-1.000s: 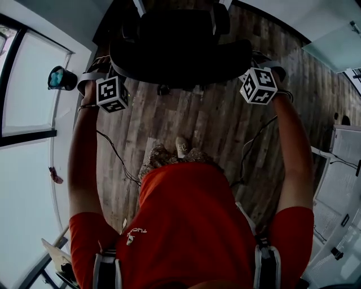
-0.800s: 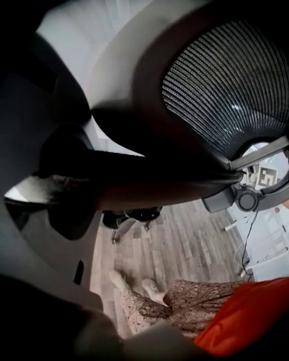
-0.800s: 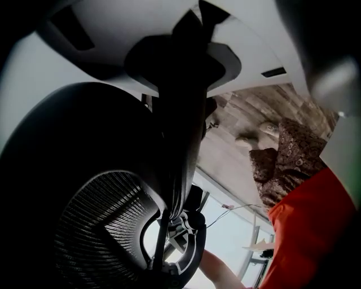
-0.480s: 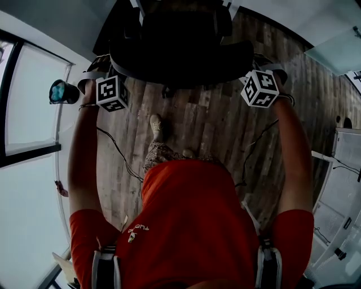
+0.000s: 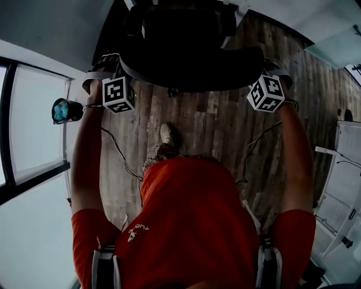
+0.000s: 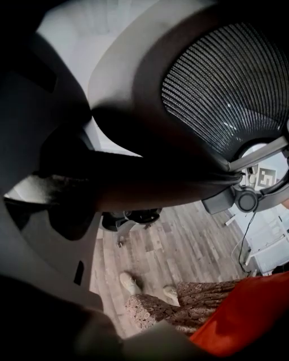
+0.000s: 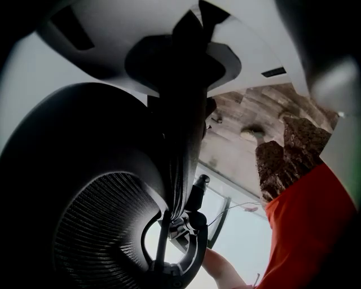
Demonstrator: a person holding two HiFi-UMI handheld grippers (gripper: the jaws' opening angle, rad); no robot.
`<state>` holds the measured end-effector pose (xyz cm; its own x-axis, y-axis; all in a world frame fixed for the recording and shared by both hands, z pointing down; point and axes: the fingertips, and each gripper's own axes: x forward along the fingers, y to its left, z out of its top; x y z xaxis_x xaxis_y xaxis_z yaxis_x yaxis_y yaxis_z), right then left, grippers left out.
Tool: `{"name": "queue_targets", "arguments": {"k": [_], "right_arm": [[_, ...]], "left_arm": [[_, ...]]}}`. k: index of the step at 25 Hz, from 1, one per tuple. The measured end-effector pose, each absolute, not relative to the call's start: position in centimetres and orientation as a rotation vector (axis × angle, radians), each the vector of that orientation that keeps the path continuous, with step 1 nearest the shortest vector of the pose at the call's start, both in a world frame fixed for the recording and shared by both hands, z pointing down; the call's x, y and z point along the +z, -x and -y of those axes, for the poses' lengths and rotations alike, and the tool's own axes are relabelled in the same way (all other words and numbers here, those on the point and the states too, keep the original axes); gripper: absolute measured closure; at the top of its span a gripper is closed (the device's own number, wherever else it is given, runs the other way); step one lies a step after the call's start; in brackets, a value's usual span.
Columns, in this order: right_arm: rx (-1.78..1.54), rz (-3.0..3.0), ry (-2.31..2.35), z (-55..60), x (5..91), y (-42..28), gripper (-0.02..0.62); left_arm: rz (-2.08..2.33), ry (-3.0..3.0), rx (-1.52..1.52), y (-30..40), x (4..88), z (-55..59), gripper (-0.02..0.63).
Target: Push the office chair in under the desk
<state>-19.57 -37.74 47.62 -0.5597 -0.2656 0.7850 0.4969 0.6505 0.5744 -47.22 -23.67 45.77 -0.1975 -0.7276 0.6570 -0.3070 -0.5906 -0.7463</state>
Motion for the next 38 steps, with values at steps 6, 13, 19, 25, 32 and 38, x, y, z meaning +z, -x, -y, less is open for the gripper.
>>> {"name": "queue_targets", "arguments": {"k": [6, 13, 19, 25, 32, 38], "right_arm": [[-0.969, 1.917, 0.125, 39.3, 47.7, 23.7, 0.499], [-0.921, 1.903, 0.072, 42.5, 47.4, 27.6, 0.499], [-0.886, 1.897, 0.054, 45.9, 47.8, 30.4, 0.499], [-0.877, 1.897, 0.051, 49.9, 47.6, 32.5, 0.499], [-0.873, 1.881, 0.05, 55.1, 47.9, 33.1, 0.499], [-0.874, 1.877, 0.05, 58.6, 48.0, 33.9, 0.499]], "left_arm": [[-1.146, 1.76, -1.824, 52.0, 45.7, 26.7, 0.518], [-1.096, 1.764, -1.789, 56.8, 45.4, 31.4, 0.518], [-1.078, 1.77, -1.79, 59.9, 45.5, 35.3, 0.517], [-1.078, 1.768, -1.79, 62.0, 45.4, 39.3, 0.517], [-1.077, 1.766, -1.777, 62.8, 45.2, 43.9, 0.517], [-1.08, 1.765, -1.778, 63.7, 45.4, 47.4, 0.517]]}}
